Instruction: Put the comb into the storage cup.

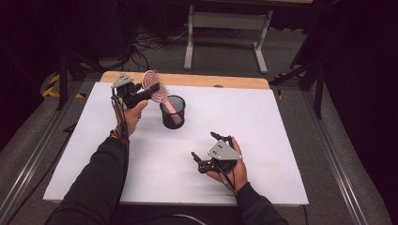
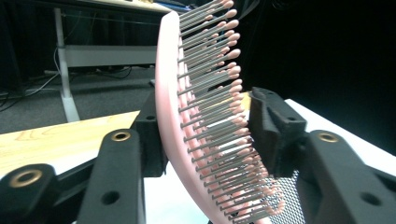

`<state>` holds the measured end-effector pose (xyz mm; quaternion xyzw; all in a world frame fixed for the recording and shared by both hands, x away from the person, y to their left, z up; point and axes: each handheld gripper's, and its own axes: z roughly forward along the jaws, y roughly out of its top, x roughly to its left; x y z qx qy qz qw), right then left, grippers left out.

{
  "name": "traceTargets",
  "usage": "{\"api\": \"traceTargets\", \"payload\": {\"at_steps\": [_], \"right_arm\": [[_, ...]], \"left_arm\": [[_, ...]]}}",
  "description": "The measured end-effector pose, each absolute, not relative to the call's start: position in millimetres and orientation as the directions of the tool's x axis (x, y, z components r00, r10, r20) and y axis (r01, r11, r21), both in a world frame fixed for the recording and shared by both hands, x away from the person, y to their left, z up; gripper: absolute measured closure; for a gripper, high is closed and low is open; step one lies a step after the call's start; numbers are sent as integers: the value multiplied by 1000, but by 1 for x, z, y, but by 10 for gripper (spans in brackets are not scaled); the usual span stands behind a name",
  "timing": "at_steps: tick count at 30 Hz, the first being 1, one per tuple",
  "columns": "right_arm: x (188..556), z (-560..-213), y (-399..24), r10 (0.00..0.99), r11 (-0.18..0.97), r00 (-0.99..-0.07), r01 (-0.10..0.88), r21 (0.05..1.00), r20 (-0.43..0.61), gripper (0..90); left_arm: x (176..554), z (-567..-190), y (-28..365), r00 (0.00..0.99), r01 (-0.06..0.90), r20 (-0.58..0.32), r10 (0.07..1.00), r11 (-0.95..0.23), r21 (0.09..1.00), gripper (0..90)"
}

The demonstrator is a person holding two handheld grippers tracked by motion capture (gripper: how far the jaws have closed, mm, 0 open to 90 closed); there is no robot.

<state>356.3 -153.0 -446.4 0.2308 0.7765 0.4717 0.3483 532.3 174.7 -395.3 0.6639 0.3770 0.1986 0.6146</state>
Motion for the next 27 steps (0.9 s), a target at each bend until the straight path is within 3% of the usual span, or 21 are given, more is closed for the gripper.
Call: {"api": "traceTargets", "payload": {"at_steps": [5, 18, 27], "right_arm": [[356, -445, -154, 690, 446, -647, 27, 894, -325, 88], [353, -443, -154, 689, 445, -641, 7, 896, -338, 96], [354, -443, -155, 697, 440, -634, 10, 898, -334, 98]], "left_arm": [[530, -391, 174, 633, 243, -166, 756, 10, 970, 463], [528, -386, 175, 613, 235, -136, 779, -15, 972, 154], [526, -383, 179, 641, 212, -122, 758, -22, 977, 47]]}}
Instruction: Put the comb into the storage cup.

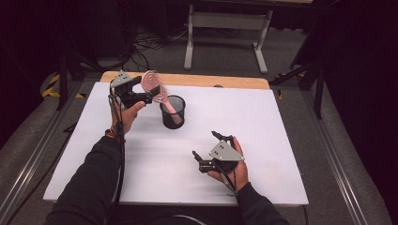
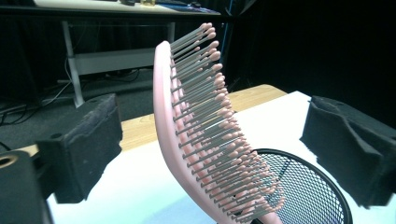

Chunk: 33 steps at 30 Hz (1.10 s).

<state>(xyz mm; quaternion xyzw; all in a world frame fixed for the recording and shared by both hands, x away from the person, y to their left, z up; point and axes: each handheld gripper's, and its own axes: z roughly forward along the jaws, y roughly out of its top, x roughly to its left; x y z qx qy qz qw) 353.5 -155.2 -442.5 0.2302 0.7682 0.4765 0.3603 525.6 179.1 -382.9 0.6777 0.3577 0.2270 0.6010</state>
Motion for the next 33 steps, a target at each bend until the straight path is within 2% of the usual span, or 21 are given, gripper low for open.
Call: {"api": "traceTargets", "payload": {"at_steps": [16, 18, 33], "right_arm": [[354, -442, -157, 703, 437, -627, 9, 899, -335, 96], [354, -441, -158, 704, 440, -623, 6, 898, -341, 96], [354, -436, -165, 721, 424, -608, 6, 906, -333, 95]], "left_arm": [[520, -382, 184, 673, 192, -81, 735, -68, 979, 32], [517, -380, 184, 674, 175, -43, 738, -104, 979, 33], [501, -369, 187, 675, 101, 73, 734, -191, 976, 50]]}}
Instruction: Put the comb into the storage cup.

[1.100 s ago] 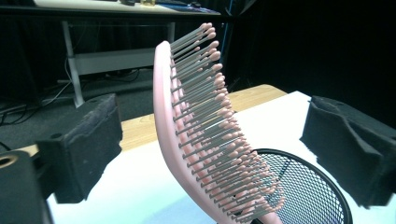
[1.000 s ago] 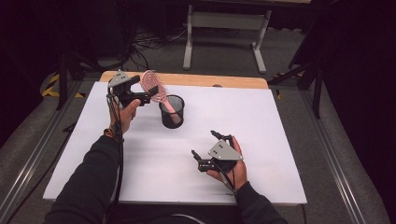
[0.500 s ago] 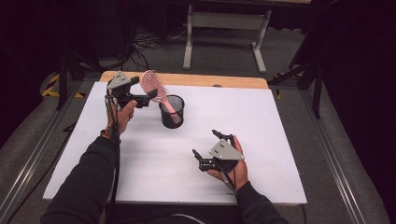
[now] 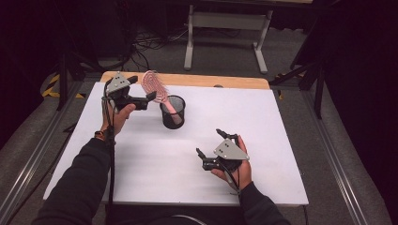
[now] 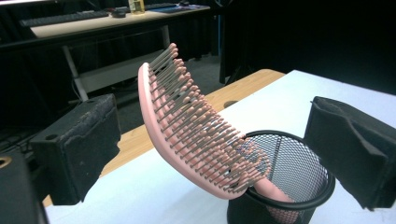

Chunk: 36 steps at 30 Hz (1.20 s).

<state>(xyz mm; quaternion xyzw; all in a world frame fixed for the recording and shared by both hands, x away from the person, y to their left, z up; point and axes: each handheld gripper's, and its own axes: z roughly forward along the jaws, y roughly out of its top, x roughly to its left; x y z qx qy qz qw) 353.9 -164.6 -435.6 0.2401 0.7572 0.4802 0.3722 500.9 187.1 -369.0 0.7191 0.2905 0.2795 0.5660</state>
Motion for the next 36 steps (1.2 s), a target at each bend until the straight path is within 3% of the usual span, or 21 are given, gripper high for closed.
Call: {"api": "traceTargets", "payload": {"at_steps": [36], "right_arm": [[354, -431, -181, 751, 411, -575, 20, 911, -326, 93]], "left_arm": [[473, -382, 185, 693, 25, 170, 701, -259, 966, 53]]}}
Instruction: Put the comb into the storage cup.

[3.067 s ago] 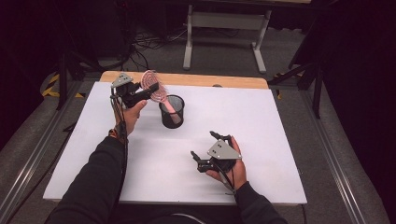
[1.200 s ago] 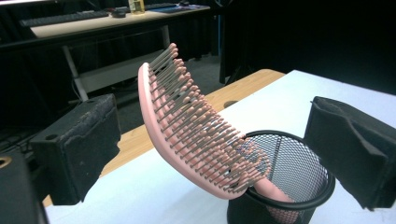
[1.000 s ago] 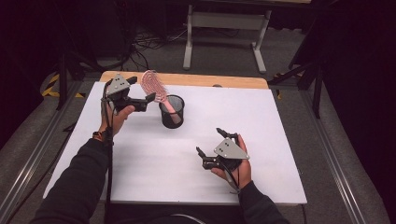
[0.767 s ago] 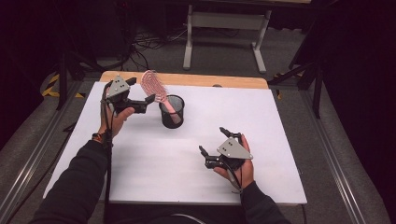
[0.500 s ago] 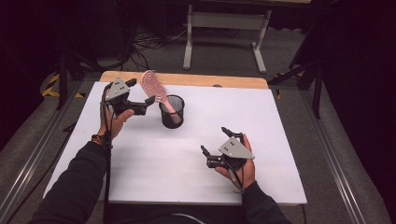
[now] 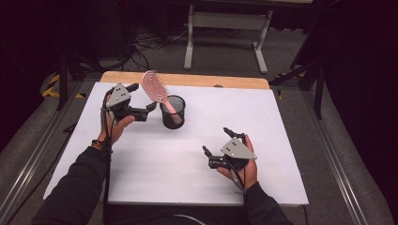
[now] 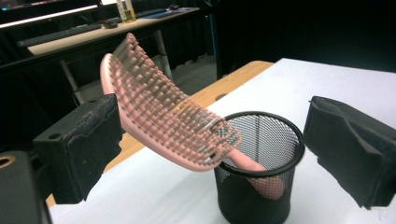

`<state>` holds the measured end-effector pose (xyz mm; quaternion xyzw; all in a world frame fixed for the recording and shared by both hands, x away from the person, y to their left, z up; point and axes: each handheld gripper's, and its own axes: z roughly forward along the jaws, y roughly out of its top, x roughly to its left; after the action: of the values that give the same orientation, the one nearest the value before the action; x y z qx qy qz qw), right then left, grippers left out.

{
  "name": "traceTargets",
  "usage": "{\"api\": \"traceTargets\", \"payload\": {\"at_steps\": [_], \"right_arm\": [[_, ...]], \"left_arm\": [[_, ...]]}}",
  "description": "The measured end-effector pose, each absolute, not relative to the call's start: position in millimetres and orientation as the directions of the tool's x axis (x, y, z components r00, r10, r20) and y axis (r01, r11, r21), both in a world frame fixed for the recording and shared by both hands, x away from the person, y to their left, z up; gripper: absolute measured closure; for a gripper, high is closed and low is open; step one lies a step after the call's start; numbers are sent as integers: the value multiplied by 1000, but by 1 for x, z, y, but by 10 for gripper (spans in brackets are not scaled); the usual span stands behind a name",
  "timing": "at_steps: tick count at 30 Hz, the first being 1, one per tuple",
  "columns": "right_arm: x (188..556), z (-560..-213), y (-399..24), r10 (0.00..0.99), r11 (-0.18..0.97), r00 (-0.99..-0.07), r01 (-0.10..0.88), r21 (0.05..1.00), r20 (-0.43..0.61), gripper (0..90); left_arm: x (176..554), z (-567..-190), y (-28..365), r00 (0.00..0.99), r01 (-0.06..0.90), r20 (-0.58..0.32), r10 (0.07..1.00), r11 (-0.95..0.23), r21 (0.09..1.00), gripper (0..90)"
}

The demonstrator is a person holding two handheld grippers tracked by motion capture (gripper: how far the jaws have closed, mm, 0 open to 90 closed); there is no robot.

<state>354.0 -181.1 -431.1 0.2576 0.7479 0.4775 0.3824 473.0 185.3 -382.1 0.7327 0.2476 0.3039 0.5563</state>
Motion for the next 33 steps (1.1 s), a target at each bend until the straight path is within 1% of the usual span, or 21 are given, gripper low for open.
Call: {"api": "traceTargets", "payload": {"at_steps": [4, 7, 20, 33], "right_arm": [[354, -432, -183, 754, 412, -571, 25, 911, -326, 93], [353, -432, -184, 754, 414, -568, 24, 910, -329, 93], [353, -432, -185, 754, 418, -568, 27, 908, -331, 92], [352, -431, -188, 756, 420, -561, 21, 907, -336, 92]], "left_arm": [[471, -385, 187, 701, 28, 156, 696, -246, 969, 54], [467, -388, 184, 704, 18, 184, 686, -276, 961, 51], [454, -390, 179, 725, -9, 185, 664, -260, 966, 50], [439, -388, 171, 763, -47, 207, 613, -266, 963, 50]]}}
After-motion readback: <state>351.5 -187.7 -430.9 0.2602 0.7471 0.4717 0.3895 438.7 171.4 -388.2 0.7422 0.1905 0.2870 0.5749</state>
